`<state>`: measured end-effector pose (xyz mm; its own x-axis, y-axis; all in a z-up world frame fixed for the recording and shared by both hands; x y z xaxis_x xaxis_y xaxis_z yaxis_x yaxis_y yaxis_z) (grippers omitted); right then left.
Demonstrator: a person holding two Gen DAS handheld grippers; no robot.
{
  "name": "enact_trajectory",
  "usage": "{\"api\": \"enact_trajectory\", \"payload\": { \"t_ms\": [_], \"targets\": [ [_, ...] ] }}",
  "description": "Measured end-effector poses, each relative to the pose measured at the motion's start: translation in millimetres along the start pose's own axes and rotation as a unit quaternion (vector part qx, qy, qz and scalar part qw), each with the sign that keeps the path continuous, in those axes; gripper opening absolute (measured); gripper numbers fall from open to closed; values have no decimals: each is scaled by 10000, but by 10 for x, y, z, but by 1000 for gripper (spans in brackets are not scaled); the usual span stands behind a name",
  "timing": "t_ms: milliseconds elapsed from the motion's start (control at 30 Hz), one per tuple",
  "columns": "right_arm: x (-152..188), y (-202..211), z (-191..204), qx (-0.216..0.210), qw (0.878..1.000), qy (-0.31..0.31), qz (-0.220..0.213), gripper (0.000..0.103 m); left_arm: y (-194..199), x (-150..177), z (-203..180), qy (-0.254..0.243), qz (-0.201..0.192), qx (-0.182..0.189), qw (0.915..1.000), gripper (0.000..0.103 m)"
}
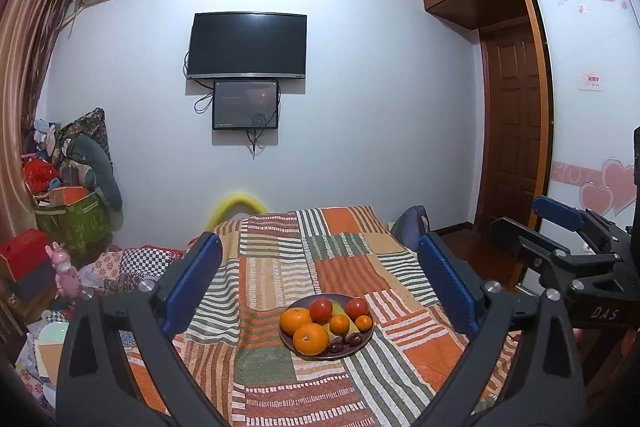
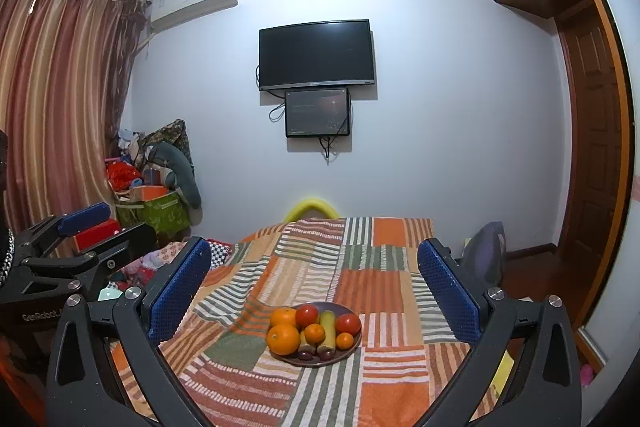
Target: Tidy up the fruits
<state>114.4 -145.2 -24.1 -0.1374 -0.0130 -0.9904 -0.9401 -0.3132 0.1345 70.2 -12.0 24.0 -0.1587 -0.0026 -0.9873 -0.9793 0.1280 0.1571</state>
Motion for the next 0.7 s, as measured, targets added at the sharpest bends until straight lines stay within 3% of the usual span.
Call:
{"api": "enact_trajectory", "payload": {
  "t_ms": [700],
  "targets": [
    [-42,59,-15,15,10000,-60,-66,103,-14,15,19,10,-9,3,10000,102]
  ]
}}
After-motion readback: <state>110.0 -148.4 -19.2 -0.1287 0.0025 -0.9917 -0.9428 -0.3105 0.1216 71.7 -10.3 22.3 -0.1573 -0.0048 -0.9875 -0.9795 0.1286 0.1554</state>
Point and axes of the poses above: each gripper's, at about its wrist camera, not at the fingertips, and y roughly against the way its jaws point, z to its left, x to its underside, the point moved 3 cm from there along -y, roughly the way its jaws point, and after that the axes turned 5 degrees about x, right-handed, at the moved point
